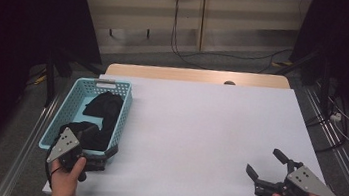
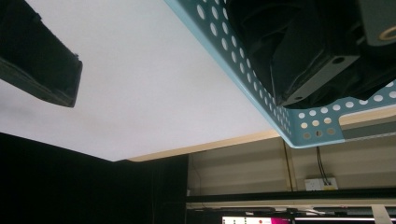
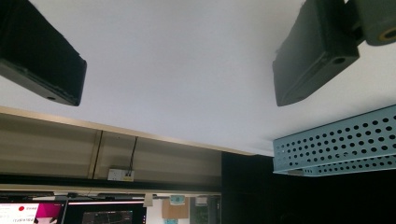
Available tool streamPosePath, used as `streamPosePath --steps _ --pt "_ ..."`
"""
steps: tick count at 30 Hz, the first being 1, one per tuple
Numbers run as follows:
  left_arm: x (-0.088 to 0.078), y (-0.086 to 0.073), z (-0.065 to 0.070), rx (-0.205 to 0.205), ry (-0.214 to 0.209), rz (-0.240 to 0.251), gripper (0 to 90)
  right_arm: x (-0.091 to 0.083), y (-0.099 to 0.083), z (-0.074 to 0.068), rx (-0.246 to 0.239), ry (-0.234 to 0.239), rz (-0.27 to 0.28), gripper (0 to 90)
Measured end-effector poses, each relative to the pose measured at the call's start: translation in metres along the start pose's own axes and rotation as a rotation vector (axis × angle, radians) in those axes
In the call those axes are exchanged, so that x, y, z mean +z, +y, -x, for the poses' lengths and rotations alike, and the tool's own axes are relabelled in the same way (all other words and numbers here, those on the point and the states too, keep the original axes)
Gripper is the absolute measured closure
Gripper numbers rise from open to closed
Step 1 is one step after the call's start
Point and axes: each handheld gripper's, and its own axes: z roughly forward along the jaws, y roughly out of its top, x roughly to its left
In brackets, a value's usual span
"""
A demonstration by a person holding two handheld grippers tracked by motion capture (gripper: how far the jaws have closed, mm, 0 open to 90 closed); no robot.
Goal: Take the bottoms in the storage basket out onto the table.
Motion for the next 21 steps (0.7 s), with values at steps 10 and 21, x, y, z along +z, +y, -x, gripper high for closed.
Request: streamPosePath --steps 10,21 --pt "0.0 0.001 0.001 -0.007 -0.009 -0.003 2.0 0.001 0.001 -0.001 -0.013 0.005 -0.004 2.5" --pt "0.002 0.015 -0.005 -0.028 0.0 0.004 2.0 -0.003 0.0 0.0 -0.013 0.003 -0.008 2.5"
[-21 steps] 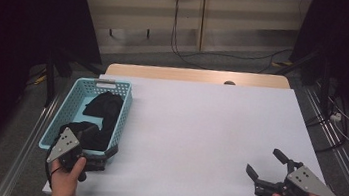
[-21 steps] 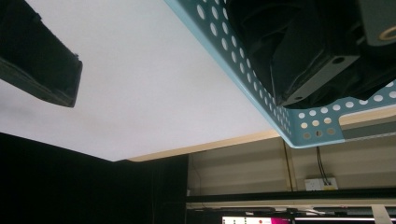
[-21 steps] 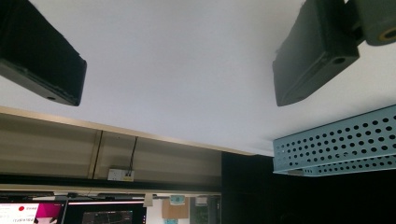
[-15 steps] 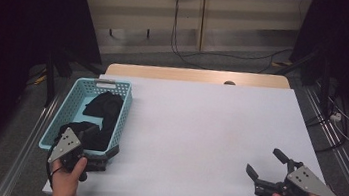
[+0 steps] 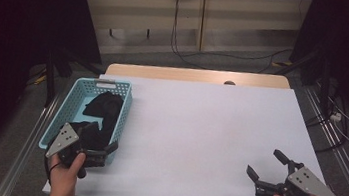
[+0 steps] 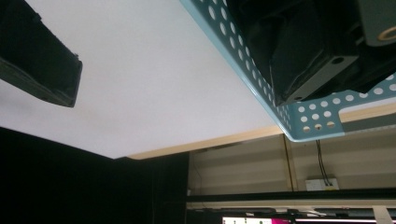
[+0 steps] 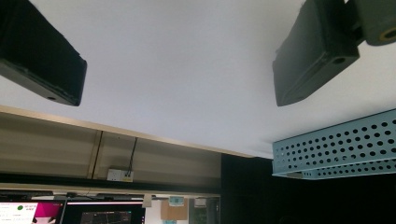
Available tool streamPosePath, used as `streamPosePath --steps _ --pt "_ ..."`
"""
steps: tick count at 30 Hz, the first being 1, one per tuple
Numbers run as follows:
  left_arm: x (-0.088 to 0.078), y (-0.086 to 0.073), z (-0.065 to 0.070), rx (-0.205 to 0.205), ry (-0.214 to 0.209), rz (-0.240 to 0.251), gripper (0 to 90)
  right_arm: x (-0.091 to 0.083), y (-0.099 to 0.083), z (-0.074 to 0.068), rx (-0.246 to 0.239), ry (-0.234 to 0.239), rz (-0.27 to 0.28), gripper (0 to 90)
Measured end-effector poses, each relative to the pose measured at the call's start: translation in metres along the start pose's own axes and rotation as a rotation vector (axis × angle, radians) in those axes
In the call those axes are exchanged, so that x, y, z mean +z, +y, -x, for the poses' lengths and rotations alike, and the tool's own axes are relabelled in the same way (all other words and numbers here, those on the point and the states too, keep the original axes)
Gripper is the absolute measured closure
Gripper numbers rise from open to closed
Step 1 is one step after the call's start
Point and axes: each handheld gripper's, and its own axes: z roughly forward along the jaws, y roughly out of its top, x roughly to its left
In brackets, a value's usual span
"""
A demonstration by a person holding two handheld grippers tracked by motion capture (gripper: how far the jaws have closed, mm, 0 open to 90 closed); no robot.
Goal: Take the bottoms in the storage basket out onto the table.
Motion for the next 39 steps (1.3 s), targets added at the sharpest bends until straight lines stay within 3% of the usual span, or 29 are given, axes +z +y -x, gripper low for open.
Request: streamPosePath --steps 6,21,39 --pt "0.001 0.015 -0.01 -0.015 0.002 0.009 2.1 -0.002 0.0 0.001 0.008 -0.005 0.005 2.6" --pt "0.006 0.038 -0.034 0.005 0.011 -0.033 2.1 -0.004 0.0 0.003 0.011 -0.017 0.006 2.8" --pt "0.026 0.051 -0.064 0.065 0.024 -0.152 2.2 -0.007 0.0 0.003 0.013 -0.01 0.01 3.1"
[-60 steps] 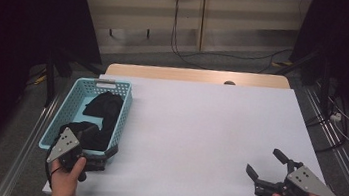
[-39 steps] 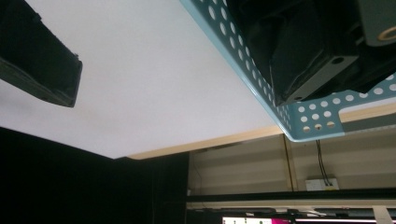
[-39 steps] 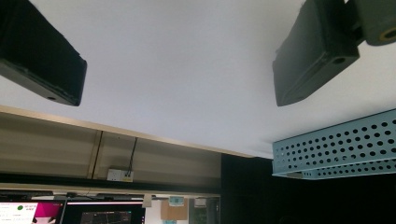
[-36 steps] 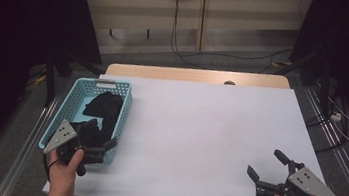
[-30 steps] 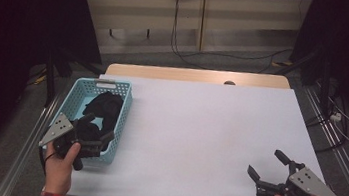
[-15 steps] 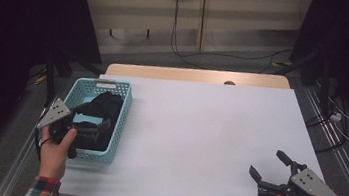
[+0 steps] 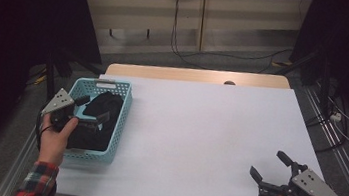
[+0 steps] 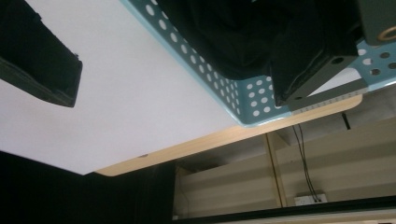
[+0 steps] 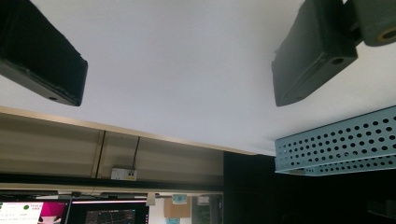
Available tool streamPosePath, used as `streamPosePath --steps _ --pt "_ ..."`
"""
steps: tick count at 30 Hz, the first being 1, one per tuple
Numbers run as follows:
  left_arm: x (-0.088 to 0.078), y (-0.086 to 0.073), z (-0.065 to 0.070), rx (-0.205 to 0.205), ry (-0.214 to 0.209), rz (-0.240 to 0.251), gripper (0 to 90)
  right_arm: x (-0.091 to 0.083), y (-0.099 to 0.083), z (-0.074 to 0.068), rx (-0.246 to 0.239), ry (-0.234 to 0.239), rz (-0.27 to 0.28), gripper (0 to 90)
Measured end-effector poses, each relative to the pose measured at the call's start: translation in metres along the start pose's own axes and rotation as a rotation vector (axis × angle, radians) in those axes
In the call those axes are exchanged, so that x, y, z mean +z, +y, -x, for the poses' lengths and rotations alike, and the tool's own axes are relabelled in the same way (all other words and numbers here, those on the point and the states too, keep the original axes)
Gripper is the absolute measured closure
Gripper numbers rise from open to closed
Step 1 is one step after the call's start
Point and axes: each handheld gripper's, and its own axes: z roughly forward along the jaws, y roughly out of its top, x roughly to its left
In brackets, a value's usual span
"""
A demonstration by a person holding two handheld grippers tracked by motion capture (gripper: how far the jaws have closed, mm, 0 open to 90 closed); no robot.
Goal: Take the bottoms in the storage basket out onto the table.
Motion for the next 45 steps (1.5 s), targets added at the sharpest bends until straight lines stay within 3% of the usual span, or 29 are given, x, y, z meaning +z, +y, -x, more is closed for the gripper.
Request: streamPosePath --steps 11,23,31,35,38,43,44,45 --pt "0.002 0.005 -0.014 0.047 0.002 -0.064 2.4 0.0 0.0 0.0 0.001 0.001 0.0 3.2" --pt "0.003 0.004 -0.031 0.066 0.012 -0.131 2.5 -0.001 0.0 0.0 -0.004 0.011 -0.001 3.5" --pt "0.017 -0.001 -0.04 0.113 -0.006 -0.244 2.7 0.0 0.0 -0.001 -0.01 0.018 -0.002 3.5" --pt "0.023 -0.004 -0.044 0.104 -0.004 -0.304 3.3 0.0 0.0 -0.001 -0.012 0.019 -0.003 3.5" --pt "0.024 -0.005 -0.047 0.136 -0.009 -0.358 3.4 -0.001 0.0 -0.001 -0.014 0.021 -0.001 3.5" --pt "0.027 -0.009 -0.051 0.135 -0.017 -0.398 3.7 -0.001 0.0 -0.002 -0.013 0.025 -0.003 3.5" --pt "0.029 -0.012 -0.054 0.143 -0.001 -0.435 3.8 -0.001 0.001 -0.002 -0.014 0.025 -0.003 3.5" --pt "0.03 -0.014 -0.055 0.137 -0.011 -0.448 4.3 -0.001 0.001 -0.002 -0.016 0.026 -0.002 3.5"
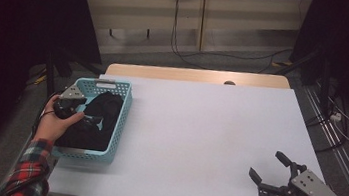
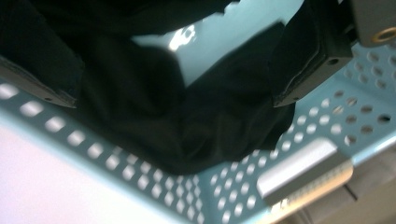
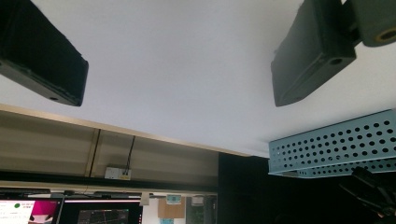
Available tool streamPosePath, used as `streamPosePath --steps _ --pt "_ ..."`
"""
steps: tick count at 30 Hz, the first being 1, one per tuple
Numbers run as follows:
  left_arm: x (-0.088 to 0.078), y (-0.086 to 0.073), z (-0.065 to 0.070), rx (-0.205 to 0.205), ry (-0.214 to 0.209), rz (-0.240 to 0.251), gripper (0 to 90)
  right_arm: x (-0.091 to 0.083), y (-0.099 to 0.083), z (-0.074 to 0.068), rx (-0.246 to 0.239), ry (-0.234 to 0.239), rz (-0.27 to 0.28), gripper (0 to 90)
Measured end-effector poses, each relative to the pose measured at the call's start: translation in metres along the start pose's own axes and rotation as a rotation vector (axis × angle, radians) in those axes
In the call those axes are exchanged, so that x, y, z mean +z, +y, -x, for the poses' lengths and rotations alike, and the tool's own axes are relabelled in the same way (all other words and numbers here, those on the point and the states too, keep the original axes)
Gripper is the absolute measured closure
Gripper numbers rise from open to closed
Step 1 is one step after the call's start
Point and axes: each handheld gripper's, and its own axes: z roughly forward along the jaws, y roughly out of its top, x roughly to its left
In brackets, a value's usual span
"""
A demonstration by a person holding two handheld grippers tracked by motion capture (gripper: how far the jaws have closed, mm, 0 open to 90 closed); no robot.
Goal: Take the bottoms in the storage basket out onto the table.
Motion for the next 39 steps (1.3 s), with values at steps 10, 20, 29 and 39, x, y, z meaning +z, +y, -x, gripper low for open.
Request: streamPosePath --steps 10,20,29,39 --pt "0.012 -0.015 -0.004 0.016 -0.036 -0.108 5.5 0.0 0.0 0.0 0.002 0.004 -0.004 3.7" --pt "0.021 -0.022 -0.007 0.035 -0.072 -0.193 8.9 0.0 0.0 -0.001 0.003 0.008 -0.006 4.2" --pt "0.028 -0.028 -0.006 0.034 -0.081 -0.271 11.4 0.0 -0.001 0.0 0.0 0.01 -0.013 4.5" --pt "0.033 -0.031 -0.011 -0.034 -0.08 -0.297 10.8 -0.001 -0.001 0.0 -0.001 0.011 -0.016 4.6"
